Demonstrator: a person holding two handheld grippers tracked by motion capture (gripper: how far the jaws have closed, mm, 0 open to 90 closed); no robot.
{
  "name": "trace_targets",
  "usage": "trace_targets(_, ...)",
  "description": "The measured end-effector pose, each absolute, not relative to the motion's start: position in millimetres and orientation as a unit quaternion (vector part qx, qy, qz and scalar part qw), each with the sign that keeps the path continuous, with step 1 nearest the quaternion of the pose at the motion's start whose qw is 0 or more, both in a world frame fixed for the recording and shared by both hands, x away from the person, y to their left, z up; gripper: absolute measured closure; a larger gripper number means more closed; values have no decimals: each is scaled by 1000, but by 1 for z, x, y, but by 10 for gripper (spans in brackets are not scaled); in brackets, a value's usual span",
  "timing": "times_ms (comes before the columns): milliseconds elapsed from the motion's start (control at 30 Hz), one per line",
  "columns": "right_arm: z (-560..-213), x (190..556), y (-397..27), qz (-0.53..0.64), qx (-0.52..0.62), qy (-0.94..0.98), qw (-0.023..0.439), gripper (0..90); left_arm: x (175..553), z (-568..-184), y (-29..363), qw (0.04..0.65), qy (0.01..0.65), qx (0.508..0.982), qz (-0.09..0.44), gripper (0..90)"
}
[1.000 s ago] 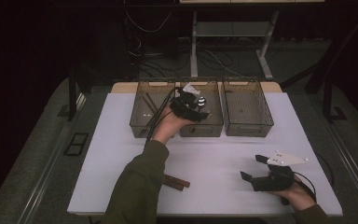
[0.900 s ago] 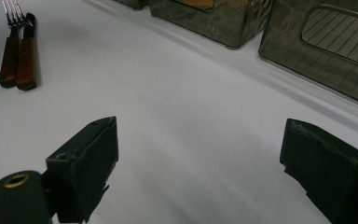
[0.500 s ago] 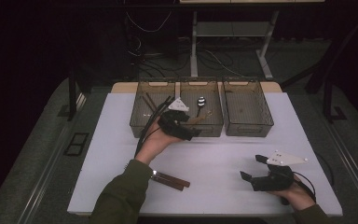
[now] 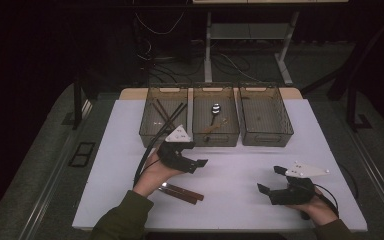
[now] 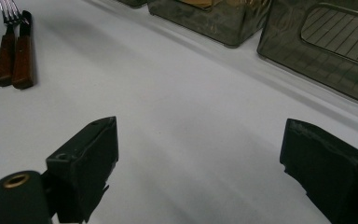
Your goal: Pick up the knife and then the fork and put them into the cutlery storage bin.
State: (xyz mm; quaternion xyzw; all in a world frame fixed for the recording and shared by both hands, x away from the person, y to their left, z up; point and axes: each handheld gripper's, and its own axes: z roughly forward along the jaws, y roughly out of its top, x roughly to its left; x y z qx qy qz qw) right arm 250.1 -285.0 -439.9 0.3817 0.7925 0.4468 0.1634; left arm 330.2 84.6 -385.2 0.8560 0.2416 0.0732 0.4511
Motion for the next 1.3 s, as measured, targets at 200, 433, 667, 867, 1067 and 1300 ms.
trace_targets(200, -440, 251, -286, 446, 386, 790, 165, 116, 312, -394, 107, 451, 249, 854, 69, 326)
trace_targets(433, -440, 251, -286, 445, 386, 791, 165, 116, 286, -401, 131, 452, 248, 854, 72, 542)
trace_targets(667, -440, 250, -286, 443, 385, 792, 167, 117, 265, -413, 142, 434, 237, 868, 49, 814)
trace_targets(867, -440, 250, -285, 441, 385, 793, 167, 116, 258, -424, 135, 415, 218, 883, 27, 889)
trace_targets(1067, -440, 250, -284, 440, 385, 794, 167, 117, 256, -432, 126, 393, 202, 897, 14, 890)
trace_targets(1300, -441, 250, -285, 439, 384, 795, 167, 117, 257, -442, 118, 372, 187, 909, 4, 890)
